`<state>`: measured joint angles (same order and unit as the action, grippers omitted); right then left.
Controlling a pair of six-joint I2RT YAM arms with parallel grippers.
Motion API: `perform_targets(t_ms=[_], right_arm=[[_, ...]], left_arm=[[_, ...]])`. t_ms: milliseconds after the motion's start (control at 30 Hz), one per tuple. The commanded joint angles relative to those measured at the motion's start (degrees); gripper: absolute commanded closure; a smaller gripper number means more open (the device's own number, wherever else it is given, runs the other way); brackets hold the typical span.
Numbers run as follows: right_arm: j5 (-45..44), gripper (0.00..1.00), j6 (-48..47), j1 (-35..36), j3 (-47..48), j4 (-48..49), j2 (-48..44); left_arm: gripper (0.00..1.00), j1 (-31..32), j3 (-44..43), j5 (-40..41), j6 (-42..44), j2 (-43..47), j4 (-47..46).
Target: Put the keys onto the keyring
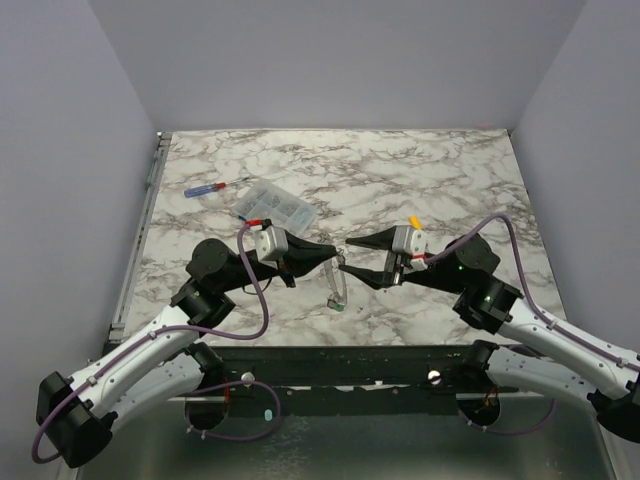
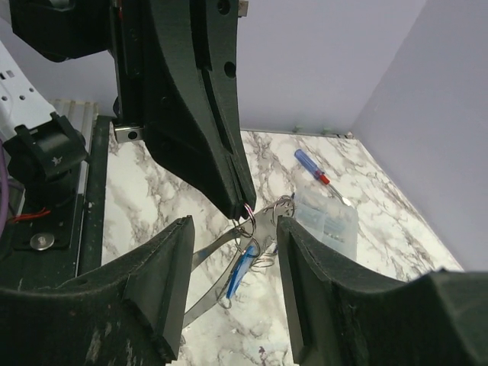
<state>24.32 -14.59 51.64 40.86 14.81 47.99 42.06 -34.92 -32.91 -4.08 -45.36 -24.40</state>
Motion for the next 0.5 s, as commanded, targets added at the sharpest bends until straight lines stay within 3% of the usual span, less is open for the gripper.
perform_targets(t_ms=[0, 467], right_arm=[[0.43, 0.46, -3.45, -0.05, 1.76, -1.11, 1.19], [0.78, 0.65, -5.45, -0.05, 3.84, -4.95, 3.09]], left_arm=[[1.0, -0.25, -1.03, -3.01, -0.69, -0.01, -3.59], [1.0, -0.28, -1.12, -3.99, -0.69, 0.19, -3.81]])
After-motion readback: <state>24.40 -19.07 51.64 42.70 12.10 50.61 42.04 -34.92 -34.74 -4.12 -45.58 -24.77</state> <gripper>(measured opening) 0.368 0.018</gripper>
